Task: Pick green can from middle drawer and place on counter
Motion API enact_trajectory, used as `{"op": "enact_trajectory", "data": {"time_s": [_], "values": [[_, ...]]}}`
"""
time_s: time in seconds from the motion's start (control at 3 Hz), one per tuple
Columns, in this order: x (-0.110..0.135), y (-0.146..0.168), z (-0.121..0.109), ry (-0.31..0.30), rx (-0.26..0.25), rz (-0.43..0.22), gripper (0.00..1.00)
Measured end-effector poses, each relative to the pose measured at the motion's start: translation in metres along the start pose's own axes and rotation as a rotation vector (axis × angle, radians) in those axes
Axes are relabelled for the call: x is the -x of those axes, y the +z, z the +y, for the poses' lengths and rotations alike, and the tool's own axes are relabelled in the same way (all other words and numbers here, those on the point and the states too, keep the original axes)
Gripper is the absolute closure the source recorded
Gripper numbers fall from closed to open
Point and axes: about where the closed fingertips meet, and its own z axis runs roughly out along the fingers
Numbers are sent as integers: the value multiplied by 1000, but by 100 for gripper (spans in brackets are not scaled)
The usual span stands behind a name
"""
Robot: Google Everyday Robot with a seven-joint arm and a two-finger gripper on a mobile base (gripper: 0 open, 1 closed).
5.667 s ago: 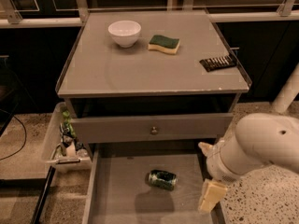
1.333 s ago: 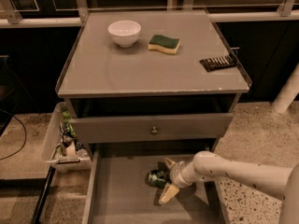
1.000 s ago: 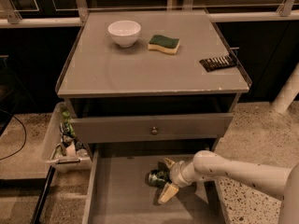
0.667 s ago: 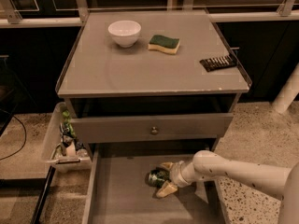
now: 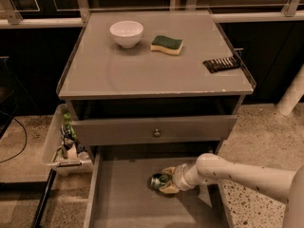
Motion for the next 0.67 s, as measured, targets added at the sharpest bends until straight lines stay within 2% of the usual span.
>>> {"op": "enact_trajectory", "data": {"time_s": [0.33, 0.67], "values": [[0, 0, 0, 0, 0, 0, 93], [5, -9, 8, -6, 23, 12, 100]]}}
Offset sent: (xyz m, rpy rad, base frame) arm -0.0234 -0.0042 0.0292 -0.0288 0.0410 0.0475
